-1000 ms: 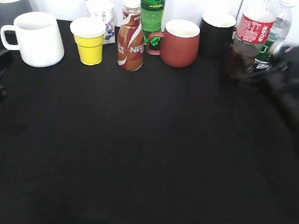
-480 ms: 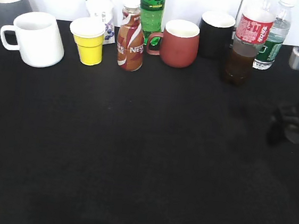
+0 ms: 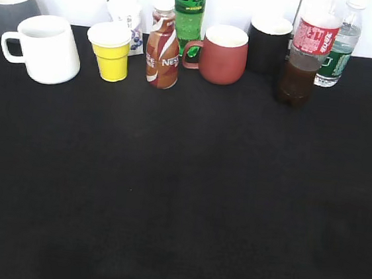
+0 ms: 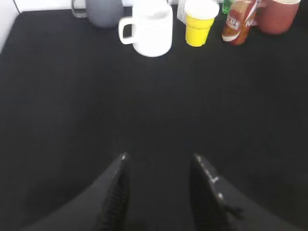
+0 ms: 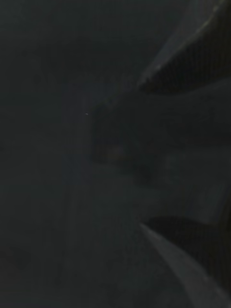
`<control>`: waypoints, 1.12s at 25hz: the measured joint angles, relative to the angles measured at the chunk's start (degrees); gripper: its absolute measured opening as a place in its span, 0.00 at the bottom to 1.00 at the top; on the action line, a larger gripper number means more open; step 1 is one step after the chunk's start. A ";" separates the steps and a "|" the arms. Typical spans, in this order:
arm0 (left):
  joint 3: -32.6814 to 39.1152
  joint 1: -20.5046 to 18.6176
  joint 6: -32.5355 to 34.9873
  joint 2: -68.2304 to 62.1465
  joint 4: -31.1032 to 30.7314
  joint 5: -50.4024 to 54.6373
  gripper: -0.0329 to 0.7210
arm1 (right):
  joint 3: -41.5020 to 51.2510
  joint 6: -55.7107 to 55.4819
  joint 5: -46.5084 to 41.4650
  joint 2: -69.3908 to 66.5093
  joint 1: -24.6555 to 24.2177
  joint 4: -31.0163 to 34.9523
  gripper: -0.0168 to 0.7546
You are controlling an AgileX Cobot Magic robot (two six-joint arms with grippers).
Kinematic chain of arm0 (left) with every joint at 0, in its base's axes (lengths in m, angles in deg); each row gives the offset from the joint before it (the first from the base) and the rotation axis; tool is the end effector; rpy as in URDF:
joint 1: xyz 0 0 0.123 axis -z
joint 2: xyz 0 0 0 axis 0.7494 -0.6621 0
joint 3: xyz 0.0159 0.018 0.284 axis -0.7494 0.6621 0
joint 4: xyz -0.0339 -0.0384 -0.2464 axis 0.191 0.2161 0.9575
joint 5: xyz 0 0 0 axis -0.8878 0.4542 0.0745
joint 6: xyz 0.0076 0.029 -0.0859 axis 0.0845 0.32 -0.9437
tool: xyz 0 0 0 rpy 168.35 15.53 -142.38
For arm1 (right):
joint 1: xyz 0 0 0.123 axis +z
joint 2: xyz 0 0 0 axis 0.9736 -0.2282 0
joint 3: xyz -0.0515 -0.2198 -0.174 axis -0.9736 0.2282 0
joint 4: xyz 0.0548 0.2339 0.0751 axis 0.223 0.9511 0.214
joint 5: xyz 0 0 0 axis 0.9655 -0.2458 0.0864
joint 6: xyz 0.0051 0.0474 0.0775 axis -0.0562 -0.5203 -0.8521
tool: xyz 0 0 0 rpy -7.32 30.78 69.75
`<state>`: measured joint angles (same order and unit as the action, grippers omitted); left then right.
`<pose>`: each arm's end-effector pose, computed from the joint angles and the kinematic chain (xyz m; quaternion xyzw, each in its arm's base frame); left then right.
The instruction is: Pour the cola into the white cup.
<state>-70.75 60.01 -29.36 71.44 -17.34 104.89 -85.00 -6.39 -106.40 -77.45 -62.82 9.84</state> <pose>0.0055 0.0025 0.3480 0.0366 0.8835 -0.0521 0.4640 0.0749 0.0254 0.3532 -0.0766 0.9027 0.1062 0.4100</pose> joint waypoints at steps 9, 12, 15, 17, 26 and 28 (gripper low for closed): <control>13.90 0.00 0.00 6.82 1.54 -3.06 0.47 | 18.02 0.00 -0.02 22.77 0.00 -4.76 0.79; 14.20 0.00 0.00 6.82 2.36 -3.57 0.47 | 18.02 0.00 0.10 22.77 0.00 -4.07 0.79; 14.24 0.00 0.83 6.82 4.03 -3.57 0.50 | 18.02 0.00 0.12 22.77 0.00 -4.76 0.79; 14.24 0.00 1.78 6.82 5.26 -3.57 0.66 | 18.02 0.00 0.17 22.77 0.00 -4.07 0.79; 14.24 0.00 1.99 6.82 5.54 -3.64 0.76 | 18.02 0.00 0.19 22.77 0.00 -4.11 0.79; 14.24 0.00 1.99 6.82 5.54 -3.64 0.76 | 18.02 0.00 0.19 22.77 0.00 -4.11 0.79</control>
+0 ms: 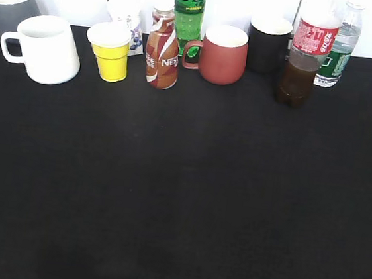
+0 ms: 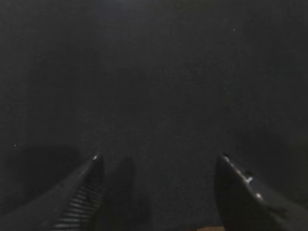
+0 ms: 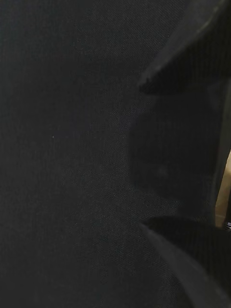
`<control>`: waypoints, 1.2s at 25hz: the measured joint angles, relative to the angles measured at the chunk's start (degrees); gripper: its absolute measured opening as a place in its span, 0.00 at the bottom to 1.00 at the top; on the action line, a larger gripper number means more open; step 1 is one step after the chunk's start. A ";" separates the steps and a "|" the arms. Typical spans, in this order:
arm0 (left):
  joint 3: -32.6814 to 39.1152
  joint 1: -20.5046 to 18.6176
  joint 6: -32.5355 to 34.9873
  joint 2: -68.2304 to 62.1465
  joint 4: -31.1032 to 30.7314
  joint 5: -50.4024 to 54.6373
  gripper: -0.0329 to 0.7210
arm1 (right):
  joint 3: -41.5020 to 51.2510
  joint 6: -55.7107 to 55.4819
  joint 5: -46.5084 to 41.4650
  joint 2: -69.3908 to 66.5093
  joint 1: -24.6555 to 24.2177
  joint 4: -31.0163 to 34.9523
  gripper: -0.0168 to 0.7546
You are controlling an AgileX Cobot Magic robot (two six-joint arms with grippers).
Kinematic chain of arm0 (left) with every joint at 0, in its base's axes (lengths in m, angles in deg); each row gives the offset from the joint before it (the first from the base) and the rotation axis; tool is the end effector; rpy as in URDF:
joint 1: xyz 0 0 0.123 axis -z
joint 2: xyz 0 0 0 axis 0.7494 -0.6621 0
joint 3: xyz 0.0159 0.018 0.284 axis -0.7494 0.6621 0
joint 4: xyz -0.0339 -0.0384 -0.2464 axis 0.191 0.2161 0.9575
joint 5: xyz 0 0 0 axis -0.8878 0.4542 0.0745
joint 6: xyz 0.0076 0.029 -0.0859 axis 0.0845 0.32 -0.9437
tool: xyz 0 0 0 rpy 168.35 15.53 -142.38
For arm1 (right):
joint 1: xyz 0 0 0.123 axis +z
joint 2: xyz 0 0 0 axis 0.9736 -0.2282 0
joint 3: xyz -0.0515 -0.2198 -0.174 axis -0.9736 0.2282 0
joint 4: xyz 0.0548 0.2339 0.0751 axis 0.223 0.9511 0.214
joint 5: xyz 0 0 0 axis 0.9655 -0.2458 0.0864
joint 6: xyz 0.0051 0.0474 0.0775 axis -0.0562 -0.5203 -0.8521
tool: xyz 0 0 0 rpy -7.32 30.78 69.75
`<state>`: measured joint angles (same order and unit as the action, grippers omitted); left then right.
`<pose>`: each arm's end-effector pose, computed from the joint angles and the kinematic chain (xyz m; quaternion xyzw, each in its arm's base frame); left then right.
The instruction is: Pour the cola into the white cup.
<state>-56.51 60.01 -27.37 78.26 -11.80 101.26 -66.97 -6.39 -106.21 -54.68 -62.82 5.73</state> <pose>0.0081 -0.0063 0.2852 0.0565 0.8973 -0.0877 0.4289 0.0198 0.0059 0.2787 -0.0783 0.8842 0.0769 0.4540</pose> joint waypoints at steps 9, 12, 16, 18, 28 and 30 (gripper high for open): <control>0.00 -5.24 0.00 5.21 -0.05 -0.37 0.76 | 0.00 0.00 0.11 3.39 -6.75 0.00 0.79; 0.00 -8.03 0.00 9.00 -0.05 -1.13 0.76 | 0.00 0.00 0.07 9.23 -11.10 -0.65 0.79; 0.00 -8.06 0.00 9.17 -0.05 -1.58 0.76 | 0.00 0.00 0.11 9.75 -11.21 -0.02 0.79; 0.00 -8.06 0.00 9.17 -0.05 -1.58 0.76 | 0.00 0.00 0.05 9.75 -11.21 -0.02 0.79; 0.00 -8.06 0.05 9.17 -0.05 -1.58 0.76 | 0.04 0.00 0.11 9.75 -11.21 -0.65 0.79; 0.00 -8.06 0.05 9.17 -0.05 -1.58 0.76 | 0.04 0.00 0.11 9.75 -11.21 -0.65 0.79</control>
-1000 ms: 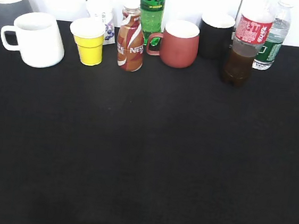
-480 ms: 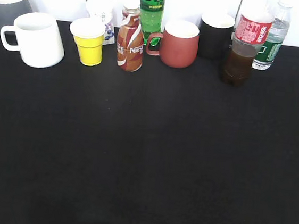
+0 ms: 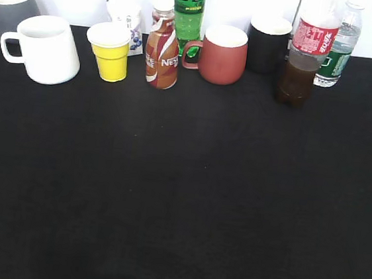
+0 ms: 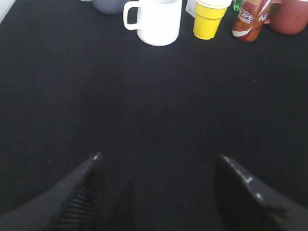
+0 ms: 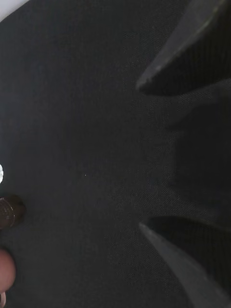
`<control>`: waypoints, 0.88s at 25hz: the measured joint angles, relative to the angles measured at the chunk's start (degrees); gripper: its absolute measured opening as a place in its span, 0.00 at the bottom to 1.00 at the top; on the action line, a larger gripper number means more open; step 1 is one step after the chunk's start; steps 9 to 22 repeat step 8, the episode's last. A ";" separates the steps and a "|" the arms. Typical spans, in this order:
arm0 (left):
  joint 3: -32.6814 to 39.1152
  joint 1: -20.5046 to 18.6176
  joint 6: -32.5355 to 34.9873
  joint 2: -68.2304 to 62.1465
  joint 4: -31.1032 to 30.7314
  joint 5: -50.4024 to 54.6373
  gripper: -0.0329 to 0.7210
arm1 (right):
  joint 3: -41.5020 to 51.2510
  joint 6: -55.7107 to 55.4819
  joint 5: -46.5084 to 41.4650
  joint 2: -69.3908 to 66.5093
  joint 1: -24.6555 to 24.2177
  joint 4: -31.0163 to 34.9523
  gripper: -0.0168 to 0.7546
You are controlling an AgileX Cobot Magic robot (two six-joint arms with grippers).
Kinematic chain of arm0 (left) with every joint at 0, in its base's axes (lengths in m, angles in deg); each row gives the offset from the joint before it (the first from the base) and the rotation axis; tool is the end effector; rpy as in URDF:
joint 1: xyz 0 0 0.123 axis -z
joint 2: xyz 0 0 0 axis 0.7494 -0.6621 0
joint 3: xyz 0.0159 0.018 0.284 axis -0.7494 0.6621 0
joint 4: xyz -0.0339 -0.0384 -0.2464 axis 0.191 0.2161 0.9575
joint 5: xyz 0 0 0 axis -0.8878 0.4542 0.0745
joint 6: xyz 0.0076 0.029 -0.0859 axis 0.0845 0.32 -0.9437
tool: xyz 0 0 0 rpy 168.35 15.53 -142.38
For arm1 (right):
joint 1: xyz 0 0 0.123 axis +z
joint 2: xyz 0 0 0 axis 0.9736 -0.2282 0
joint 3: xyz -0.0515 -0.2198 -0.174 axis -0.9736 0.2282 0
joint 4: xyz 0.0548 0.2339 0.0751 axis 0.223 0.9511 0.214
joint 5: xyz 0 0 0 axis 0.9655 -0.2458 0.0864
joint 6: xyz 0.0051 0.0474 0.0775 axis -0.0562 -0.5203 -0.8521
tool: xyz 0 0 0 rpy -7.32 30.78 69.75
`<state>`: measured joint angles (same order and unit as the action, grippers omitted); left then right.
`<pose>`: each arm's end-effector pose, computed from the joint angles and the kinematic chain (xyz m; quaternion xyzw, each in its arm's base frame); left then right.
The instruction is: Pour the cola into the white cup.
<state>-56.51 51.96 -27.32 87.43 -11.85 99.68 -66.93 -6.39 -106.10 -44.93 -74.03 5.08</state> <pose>-0.0158 -0.0035 0.2868 -0.0040 0.8542 -0.0622 0.5162 -0.0059 -0.0002 0.2799 0.0077 0.8450 0.0309 0.5338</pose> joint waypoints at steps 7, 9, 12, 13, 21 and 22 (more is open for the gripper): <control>0.00 0.00 0.00 0.00 0.00 0.00 0.76 | 0.00 0.00 -0.05 0.00 0.00 0.63 0.79; 0.00 0.00 0.00 0.00 0.00 0.00 0.76 | 0.00 0.00 -0.05 0.00 0.00 0.00 0.79; 0.00 0.00 0.00 0.00 0.00 0.00 0.76 | 0.00 0.00 -0.05 0.00 0.00 0.00 0.79; 0.00 0.00 0.00 0.00 0.00 0.00 0.76 | 0.00 0.00 -0.05 0.00 0.00 0.00 0.79; 0.00 0.00 0.00 0.00 0.00 0.00 0.76 | 0.00 0.00 -0.05 0.00 0.00 0.00 0.79; 0.00 0.00 0.00 0.00 0.00 0.00 0.76 | 0.00 0.00 -0.05 0.00 0.00 0.00 0.79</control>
